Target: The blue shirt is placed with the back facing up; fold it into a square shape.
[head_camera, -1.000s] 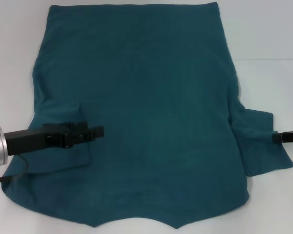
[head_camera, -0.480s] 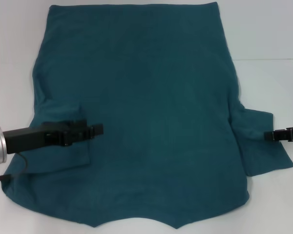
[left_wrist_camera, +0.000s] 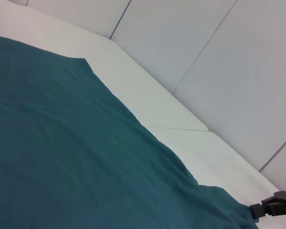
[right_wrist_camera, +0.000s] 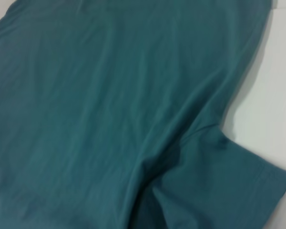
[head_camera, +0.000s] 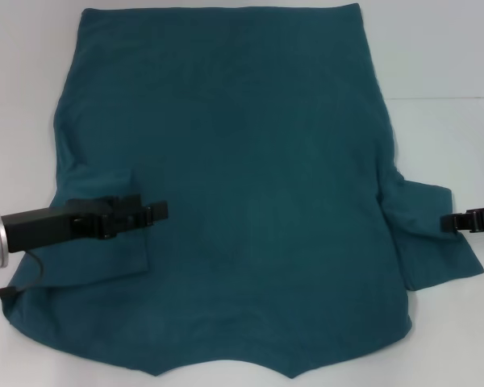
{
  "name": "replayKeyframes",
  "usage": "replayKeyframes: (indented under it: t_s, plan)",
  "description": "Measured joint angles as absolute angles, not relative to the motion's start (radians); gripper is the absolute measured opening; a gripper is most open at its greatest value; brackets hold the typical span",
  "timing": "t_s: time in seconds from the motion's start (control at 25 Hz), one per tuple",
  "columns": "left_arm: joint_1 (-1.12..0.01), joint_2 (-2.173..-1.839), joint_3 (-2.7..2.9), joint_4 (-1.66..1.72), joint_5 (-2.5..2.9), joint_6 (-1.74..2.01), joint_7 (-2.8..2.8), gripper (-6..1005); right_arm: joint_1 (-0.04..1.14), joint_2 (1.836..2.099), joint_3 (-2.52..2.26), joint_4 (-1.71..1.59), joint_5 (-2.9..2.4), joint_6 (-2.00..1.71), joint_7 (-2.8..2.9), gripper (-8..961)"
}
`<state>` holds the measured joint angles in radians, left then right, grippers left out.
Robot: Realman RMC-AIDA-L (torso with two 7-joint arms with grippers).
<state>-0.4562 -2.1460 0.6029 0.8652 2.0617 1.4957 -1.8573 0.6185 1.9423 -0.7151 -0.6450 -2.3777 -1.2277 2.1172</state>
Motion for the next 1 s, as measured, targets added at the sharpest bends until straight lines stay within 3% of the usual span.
replayKeyframes:
  t_s: [0.4,0.64,1.0]
  plan:
    - [-0.456,-2.146,0.603,0.865,2.062,1.494,-1.856,722,0.618,1.942,-0.719,-0.647,-2.378,-1.225,2.136,-1]
    - [-0.453,-2.146,0.603,0.865,2.062,1.494,-1.856,722,0.602,1.932,-0.685,-0.691,-2.369,-1.256,2.15,0]
    - [-0.447,-2.145,0.603,0.865,2.04,1.497,-1.856,721,0.572,1.942,-0.618,-0.835,-2.367,-1.353,2.19,-1]
